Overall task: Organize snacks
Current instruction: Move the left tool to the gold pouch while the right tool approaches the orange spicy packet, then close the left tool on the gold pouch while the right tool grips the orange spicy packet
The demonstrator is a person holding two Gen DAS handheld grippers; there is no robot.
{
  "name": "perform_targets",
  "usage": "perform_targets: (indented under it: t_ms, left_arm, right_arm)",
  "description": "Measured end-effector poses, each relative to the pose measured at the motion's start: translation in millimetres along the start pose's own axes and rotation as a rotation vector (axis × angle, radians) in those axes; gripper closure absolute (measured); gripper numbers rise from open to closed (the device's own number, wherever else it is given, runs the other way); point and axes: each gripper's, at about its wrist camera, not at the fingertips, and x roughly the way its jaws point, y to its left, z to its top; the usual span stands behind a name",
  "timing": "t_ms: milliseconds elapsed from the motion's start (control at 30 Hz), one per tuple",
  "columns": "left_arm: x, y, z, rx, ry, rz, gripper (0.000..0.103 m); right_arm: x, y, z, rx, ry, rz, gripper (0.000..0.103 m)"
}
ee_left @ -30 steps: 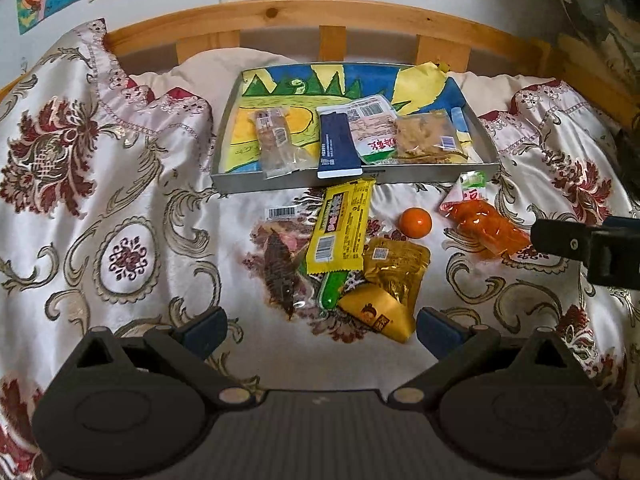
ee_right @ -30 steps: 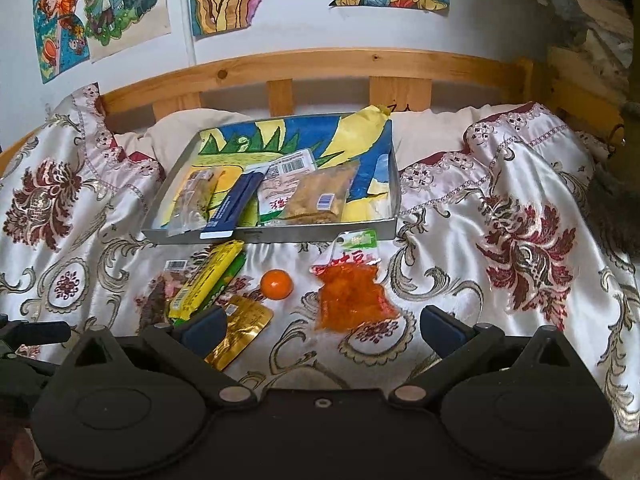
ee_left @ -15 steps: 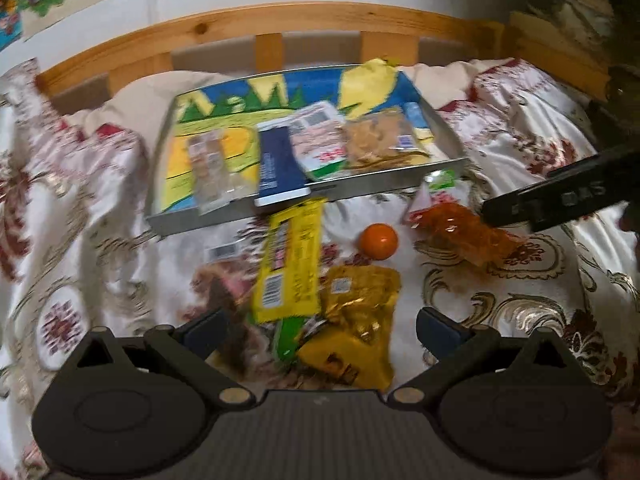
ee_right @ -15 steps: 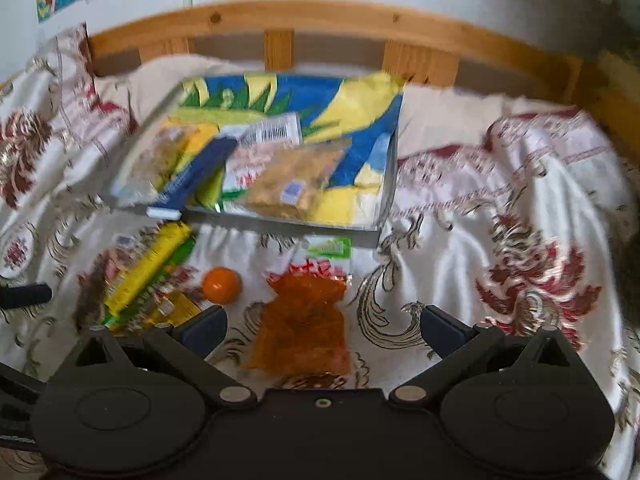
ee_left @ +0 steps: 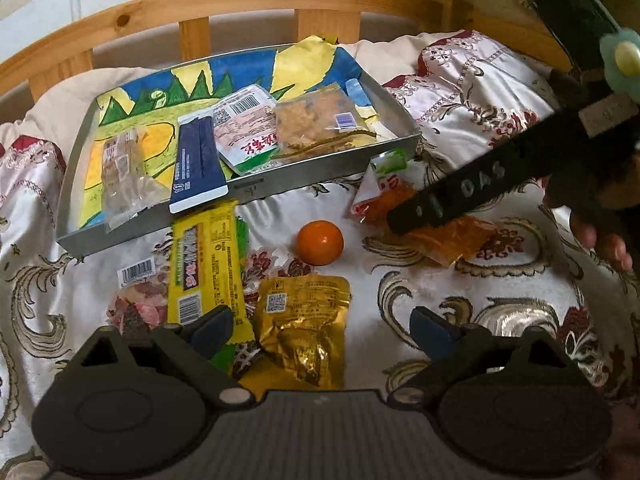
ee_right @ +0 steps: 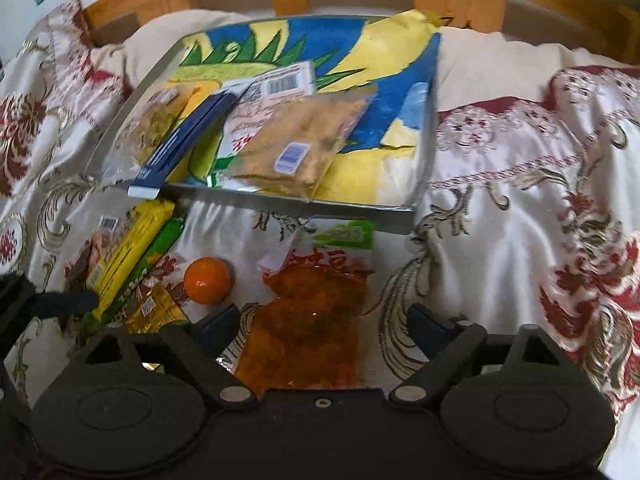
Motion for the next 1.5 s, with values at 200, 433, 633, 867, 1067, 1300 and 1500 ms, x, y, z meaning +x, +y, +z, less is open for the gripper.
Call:
perform_targets:
  t_ms: [200,433,633,867,1067,1300,1500]
  left_arm:
    - [0,-6,2,0.028,-0.012,-0.017,0.008]
    - [0,-21,-1,0.112,0.003,0.004,0.008]
    - [12,-4,-3,0.029,0.085,0.002,0.006]
    - [20,18,-5,-0.077,0.128,-0.023,0.005]
    - [20,19,-5,-0.098,0.150,-0.026,0.003]
    - [13,27,-3,-0.188,0.150,-0.055,0.024]
    - [17,22,-3,-0.162,0.157,-0.013,0.025]
  right_arm:
    - [12,2,0,-0.013,0.027,-0.013,0.019]
    - [12,4,-1,-0.023,0.030,-0.016,0.019]
    - [15,3,-3,-0.001,0.036,-0.004,0.017]
    - [17,11,-6,-0.033,0.047,-0.008,0.030]
    - [14,12,-5,-0.016,0.060,0.013,0.041]
    - [4,19,-8,-0.023,0.084,0.055,0.042]
    - [6,18,-8,-0.010,0.092,0.061,0.041]
